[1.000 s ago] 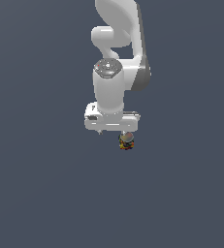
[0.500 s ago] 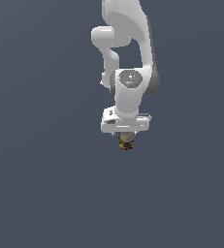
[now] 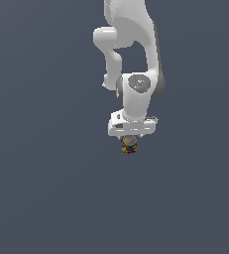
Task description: Pick up the object and move it to a goal position.
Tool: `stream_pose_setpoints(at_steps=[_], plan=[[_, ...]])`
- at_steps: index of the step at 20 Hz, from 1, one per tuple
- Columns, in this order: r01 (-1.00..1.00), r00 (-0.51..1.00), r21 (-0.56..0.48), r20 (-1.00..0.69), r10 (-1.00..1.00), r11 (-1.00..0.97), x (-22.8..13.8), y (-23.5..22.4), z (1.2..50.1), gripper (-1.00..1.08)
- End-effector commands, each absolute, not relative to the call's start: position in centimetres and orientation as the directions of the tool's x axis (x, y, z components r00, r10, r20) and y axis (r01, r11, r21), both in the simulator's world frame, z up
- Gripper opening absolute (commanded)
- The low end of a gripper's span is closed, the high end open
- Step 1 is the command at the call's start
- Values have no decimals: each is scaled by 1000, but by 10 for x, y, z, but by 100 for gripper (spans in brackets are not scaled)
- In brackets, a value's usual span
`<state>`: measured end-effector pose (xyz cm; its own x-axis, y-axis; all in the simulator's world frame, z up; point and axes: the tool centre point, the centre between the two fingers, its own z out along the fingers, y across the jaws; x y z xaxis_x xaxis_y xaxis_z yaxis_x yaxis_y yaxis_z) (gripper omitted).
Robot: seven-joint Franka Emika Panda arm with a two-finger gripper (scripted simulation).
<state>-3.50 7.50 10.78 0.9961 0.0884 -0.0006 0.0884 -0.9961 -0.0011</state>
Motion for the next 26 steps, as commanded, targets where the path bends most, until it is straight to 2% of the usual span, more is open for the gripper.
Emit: stream_pose_setpoints(at_steps=[1,15,16,26], plan=[[88,996,-1,-1,88,-996,-35,75,104,100],[91,996,0,0,91,-996,-36,76,58,100],[91,996,0,0,91,-996,-36,76,58,-100],[92,996,0,-1,92,-996,-37,76,59,-100]])
